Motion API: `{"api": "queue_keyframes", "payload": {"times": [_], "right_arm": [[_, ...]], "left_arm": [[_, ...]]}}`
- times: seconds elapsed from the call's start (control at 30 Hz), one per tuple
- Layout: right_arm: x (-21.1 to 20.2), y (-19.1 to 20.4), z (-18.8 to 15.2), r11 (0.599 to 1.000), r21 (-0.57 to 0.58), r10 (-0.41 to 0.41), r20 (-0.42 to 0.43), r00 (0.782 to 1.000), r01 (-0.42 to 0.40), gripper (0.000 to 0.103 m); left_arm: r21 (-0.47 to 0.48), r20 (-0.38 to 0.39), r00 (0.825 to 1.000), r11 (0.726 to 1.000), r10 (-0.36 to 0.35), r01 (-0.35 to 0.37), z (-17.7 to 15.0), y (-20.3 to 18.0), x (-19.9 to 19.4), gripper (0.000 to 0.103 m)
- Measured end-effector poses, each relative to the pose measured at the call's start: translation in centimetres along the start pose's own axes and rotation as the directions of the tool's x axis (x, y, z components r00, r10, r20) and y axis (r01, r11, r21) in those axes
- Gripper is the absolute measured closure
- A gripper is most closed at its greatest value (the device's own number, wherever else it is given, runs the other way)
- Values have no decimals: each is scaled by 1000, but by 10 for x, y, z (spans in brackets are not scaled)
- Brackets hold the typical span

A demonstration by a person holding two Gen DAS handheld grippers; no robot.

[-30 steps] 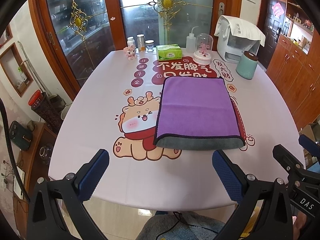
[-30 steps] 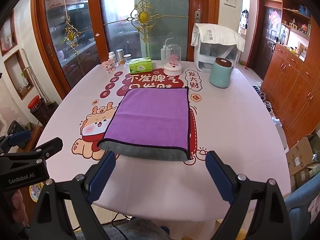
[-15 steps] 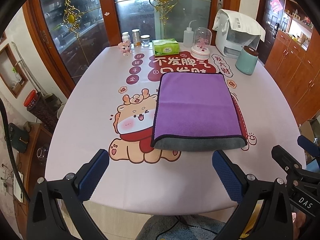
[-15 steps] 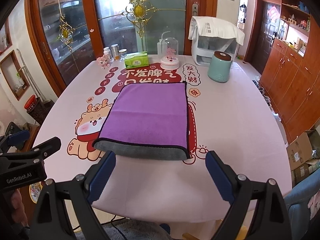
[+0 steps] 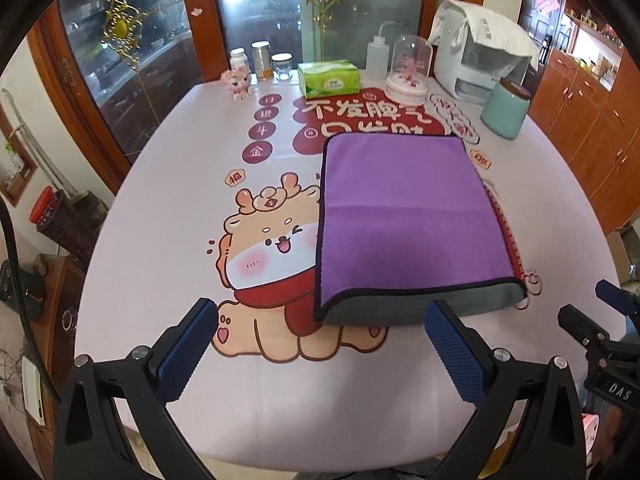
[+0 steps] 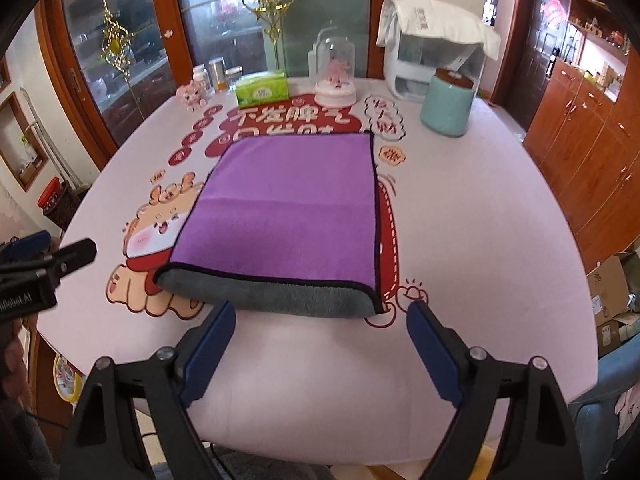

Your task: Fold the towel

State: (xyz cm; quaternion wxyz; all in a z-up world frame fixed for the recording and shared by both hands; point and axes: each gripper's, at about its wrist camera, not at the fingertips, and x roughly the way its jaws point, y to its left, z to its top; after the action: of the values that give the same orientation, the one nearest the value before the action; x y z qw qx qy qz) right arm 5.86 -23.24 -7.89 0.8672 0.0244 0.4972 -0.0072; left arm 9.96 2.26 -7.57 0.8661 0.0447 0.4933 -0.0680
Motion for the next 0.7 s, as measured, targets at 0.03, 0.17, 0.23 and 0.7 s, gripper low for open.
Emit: {"api": "queue_keyframes", "payload": {"times": [0.03, 0.17, 0.23, 0.7], "right_arm": [[5, -2, 0, 1000, -1, 6, -6, 1000, -6, 18], [27, -12, -1, 1000, -14, 17, -25, 1000, -18, 20], [38, -17, -1, 999, -37, 18, -32, 999, -19, 22], [100, -45, 9, 964, -205, 147, -124, 981, -170, 38]], "left_arm": [[6, -10, 1000, 1000, -8, 8, 0, 2, 6, 0], [28, -61, 997, 998, -51, 53, -2, 11, 36, 1], [37, -77, 994, 996, -80, 83, -4, 16, 48, 0], [219, -154, 971, 952, -182, 213, 3, 10, 103, 5]]}}
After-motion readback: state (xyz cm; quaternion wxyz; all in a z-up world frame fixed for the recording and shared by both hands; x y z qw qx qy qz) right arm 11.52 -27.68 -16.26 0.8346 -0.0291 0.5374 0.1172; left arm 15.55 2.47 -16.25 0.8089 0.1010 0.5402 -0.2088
